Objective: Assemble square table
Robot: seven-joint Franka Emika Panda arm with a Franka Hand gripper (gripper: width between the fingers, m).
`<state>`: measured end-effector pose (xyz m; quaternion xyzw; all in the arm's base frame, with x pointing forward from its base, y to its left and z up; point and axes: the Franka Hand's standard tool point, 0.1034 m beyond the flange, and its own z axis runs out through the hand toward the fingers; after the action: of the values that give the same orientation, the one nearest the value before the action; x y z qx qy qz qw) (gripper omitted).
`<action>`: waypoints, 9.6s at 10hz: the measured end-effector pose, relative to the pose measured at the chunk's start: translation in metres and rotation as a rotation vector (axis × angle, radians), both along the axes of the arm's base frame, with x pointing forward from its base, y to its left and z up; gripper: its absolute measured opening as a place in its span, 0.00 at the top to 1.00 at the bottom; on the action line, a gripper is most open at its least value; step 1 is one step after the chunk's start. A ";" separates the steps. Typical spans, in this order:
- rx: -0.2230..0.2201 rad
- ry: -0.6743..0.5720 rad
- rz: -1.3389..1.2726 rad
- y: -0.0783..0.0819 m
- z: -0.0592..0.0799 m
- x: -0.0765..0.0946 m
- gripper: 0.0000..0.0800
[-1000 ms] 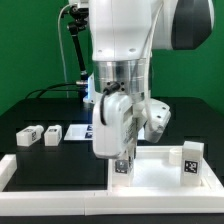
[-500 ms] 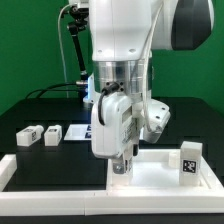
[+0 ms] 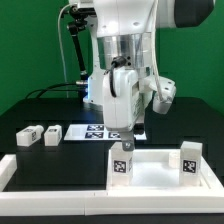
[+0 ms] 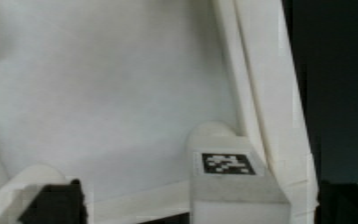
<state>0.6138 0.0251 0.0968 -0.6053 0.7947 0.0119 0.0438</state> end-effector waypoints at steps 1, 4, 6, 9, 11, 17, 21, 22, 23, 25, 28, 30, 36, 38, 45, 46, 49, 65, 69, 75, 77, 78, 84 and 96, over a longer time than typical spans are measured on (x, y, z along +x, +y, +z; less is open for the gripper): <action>0.000 0.000 0.000 0.000 0.000 0.000 0.19; 0.000 0.001 0.001 0.000 -0.001 0.000 0.19; 0.000 0.001 0.003 0.001 -0.001 0.000 0.19; 0.013 -0.009 0.251 0.030 0.007 -0.008 0.19; 0.014 -0.001 0.286 0.032 0.002 -0.013 0.19; 0.019 0.019 0.289 0.029 -0.005 -0.024 0.19; 0.037 0.126 0.267 0.038 -0.035 -0.087 0.19; 0.031 0.144 0.262 0.043 -0.042 -0.092 0.19; 0.031 0.139 0.266 0.042 -0.041 -0.090 0.19; 0.030 0.140 0.266 0.042 -0.042 -0.090 0.19; 0.047 0.242 0.195 0.056 -0.050 -0.115 0.19; 0.028 0.305 0.153 0.061 -0.071 -0.130 0.19; -0.081 0.001 0.184 0.053 -0.086 -0.117 0.19; -0.091 -0.041 0.176 0.060 -0.088 -0.120 0.19; -0.092 -0.042 0.271 0.032 -0.091 -0.123 0.19; -0.092 -0.041 0.271 0.032 -0.091 -0.123 0.32; -0.093 -0.040 0.272 0.032 -0.092 -0.123 0.73; -0.147 -0.043 0.623 -0.011 -0.089 -0.146 0.92; -0.205 -0.044 1.032 -0.049 -0.083 -0.134 0.92; -0.291 -0.021 1.617 -0.061 -0.083 -0.124 0.92; -0.356 -0.023 1.907 -0.058 -0.078 -0.108 0.92; -0.358 -0.022 1.930 -0.059 -0.078 -0.108 0.92; -0.508 -0.009 2.545 -0.047 -0.070 -0.057 0.91; -0.741 0.027 3.130 0.003 -0.056 -0.001 0.90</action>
Offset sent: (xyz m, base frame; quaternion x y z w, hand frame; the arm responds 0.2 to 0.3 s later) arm 0.0000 0.0000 0.0000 0.0000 0.0000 0.0000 1.0000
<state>0.6125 0.0283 0.0410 0.7600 0.6154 0.1357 0.1591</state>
